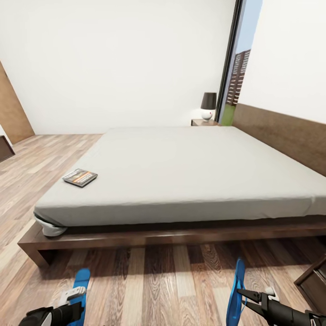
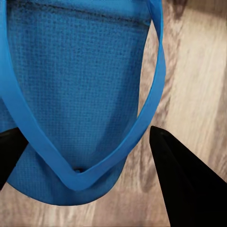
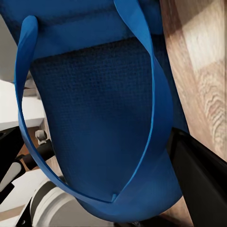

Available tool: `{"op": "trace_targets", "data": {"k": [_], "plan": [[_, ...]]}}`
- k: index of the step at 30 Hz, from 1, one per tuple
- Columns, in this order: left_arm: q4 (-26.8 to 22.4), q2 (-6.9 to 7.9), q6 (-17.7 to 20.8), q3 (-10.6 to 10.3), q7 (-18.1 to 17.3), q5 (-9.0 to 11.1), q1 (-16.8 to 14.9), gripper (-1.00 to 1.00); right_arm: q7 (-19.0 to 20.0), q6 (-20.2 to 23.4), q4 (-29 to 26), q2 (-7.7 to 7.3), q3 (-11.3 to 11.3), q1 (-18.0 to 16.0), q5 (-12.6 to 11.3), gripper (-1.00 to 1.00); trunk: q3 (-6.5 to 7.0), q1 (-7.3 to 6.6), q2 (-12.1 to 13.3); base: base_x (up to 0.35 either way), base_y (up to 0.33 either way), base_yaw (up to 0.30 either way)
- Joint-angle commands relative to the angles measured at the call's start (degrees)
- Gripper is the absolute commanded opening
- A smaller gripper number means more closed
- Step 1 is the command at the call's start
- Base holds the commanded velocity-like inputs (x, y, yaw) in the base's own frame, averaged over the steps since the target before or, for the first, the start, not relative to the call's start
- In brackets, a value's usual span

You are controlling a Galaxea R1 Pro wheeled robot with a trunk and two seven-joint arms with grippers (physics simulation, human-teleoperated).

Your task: In the bedroom, move the book from the bed onto either nightstand, and place the two sandals side by side next to the bed.

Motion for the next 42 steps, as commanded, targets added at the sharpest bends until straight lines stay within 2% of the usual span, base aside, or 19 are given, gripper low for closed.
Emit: {"op": "trace_targets", "data": {"k": [1,42], "plan": [[-0.07,-0.03,0.49,0.19,-0.02,0.43,-0.02,-1.00,0.43,0.64,-0.05,0.06,-0.37,-0.08,0.57,-1.00,-0.28,0.01,-0.04,0.000,0.000,0.000],[-0.07,-0.14,0.39,0.20,-0.22,0.60,-0.02,-1.00,0.36,0.52,-0.05,0.10,-0.31,-0.08,0.57,-1.00,-9.36,1.07,-0.59,0.000,0.000,0.000]]}}
